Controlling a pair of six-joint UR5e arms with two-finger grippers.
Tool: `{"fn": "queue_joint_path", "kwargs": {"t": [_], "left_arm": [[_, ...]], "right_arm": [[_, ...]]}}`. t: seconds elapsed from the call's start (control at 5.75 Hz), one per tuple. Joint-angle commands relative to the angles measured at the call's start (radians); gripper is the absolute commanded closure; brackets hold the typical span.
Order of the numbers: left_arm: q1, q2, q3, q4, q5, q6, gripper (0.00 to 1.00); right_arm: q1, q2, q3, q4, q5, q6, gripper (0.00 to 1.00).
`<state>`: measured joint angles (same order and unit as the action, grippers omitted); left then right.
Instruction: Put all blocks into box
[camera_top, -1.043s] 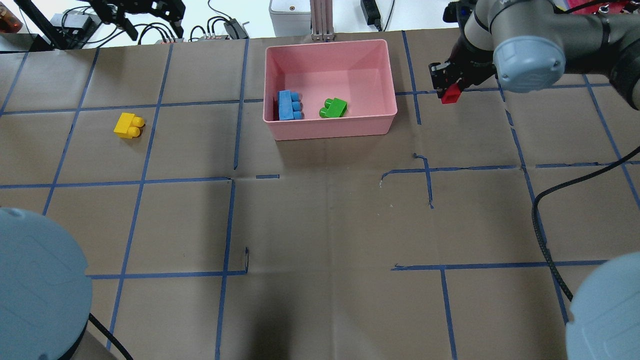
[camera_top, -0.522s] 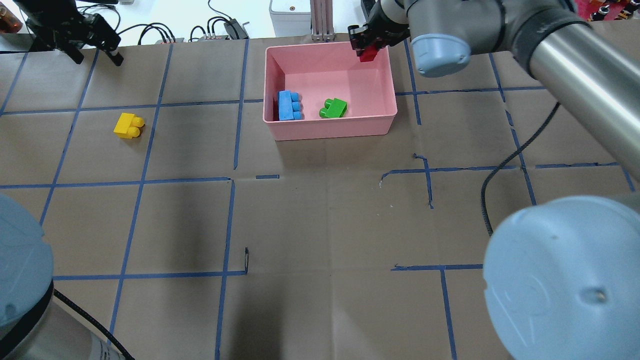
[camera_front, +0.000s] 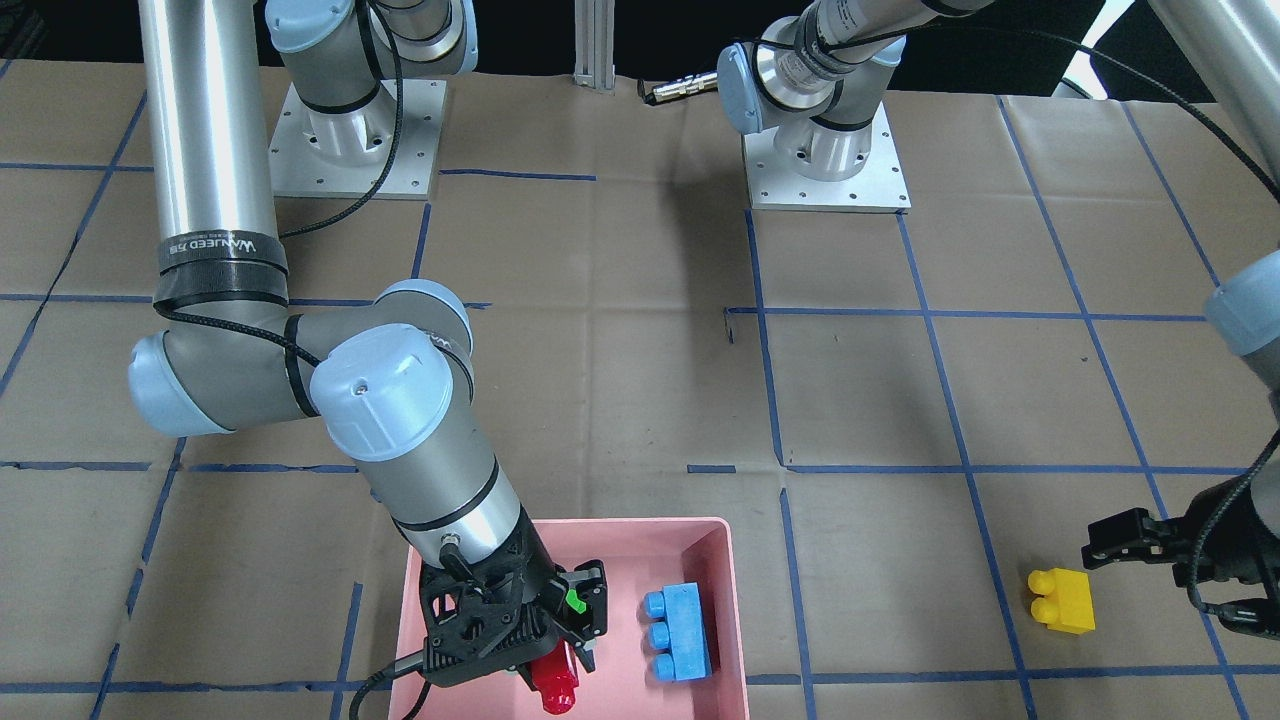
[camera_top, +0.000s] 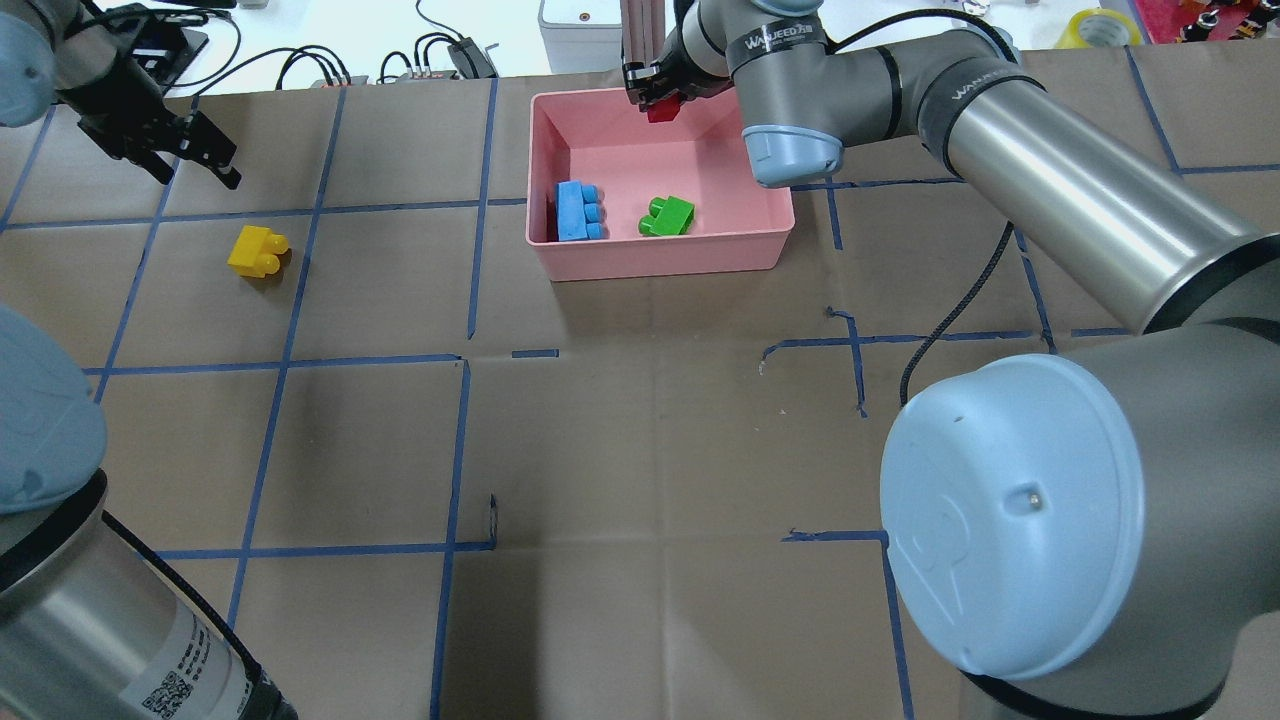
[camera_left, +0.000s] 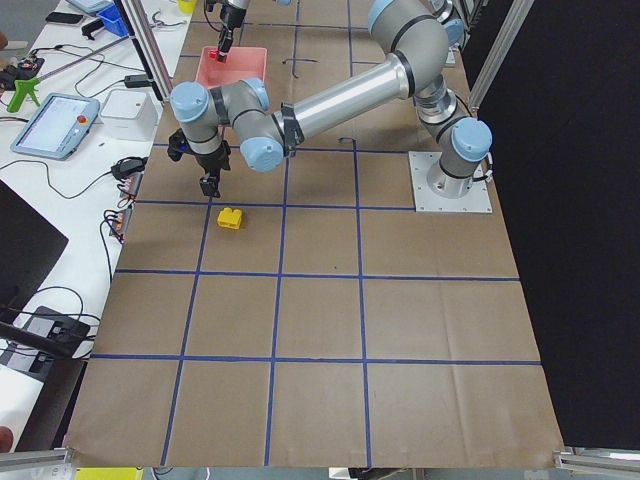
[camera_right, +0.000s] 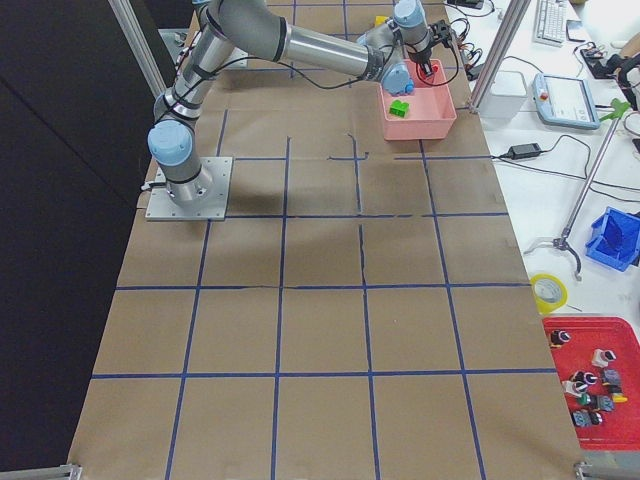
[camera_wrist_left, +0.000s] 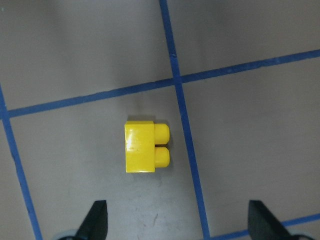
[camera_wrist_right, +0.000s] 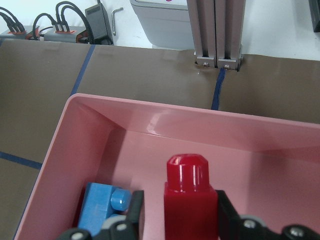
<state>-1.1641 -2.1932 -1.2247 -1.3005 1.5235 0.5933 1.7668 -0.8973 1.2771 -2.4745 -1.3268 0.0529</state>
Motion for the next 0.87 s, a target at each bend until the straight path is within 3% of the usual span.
{"fn": "queue_joint_path", "kwargs": {"t": [0.0,0.17,0.35,0.52,0.7], "left_arm": [[0.001,-0.094,-0.038,0.143,-0.002,0.046,0.01],[0.001,-0.147,-0.038,0.209,0.000,0.084,0.01],[0.001,-0.177,-0.041,0.213,0.000,0.091,0.01],[0.003,-0.172,-0.064,0.213,0.000,0.092,0.01],[0.004,-0.145,-0.112,0.213,0.001,0.092,0.01]], "right_arm": [[0.000,-0.008,-0.002,0.038,-0.002,0.001,0.00],[-0.004,-0.017,-0.008,0.089,-0.005,0.001,0.00],[-0.025,-0.094,-0.001,0.232,-0.012,-0.016,0.00],[-0.071,-0.203,0.011,0.495,-0.032,-0.033,0.00],[-0.088,-0.300,0.016,0.737,-0.140,-0.044,0.00]]}}
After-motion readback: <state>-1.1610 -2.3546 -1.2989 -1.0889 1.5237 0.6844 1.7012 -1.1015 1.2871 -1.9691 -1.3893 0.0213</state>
